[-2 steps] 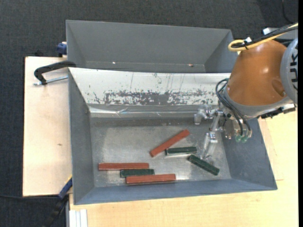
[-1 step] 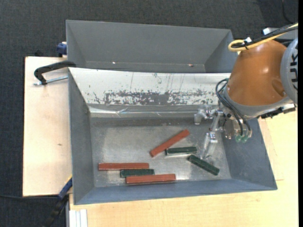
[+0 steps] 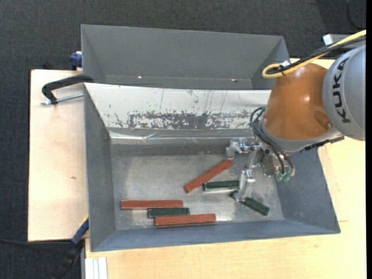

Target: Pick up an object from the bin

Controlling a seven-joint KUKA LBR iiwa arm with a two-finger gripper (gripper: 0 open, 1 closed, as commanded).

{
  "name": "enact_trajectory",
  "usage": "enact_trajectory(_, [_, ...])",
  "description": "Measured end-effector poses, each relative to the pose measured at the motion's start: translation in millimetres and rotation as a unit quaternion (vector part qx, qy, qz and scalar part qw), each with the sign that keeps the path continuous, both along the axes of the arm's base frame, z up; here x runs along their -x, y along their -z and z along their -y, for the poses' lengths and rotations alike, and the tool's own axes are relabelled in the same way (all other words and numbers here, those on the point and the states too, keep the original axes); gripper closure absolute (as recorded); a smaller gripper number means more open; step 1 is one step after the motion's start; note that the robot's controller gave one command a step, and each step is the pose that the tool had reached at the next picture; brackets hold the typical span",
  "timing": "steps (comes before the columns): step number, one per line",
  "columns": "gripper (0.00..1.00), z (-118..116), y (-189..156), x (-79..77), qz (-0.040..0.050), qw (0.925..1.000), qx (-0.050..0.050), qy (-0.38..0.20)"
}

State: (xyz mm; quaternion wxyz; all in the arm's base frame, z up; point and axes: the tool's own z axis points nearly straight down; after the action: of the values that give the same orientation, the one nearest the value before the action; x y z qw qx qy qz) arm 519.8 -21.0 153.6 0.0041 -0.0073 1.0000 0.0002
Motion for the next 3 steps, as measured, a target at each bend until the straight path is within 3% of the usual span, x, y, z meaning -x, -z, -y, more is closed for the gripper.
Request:
enact_trajectory(1, [1.0,-39,79,-56.2,-0.0025,0.9999,-0.001,0.01])
enact_trajectory(2, [1.0,-39,79,-56.4,-0.0023,0.9999,-0.001,0.01])
enact_trajectory(3, [1.0,-37,37,-56.6,-0.0044,1.0,0.0,0.009])
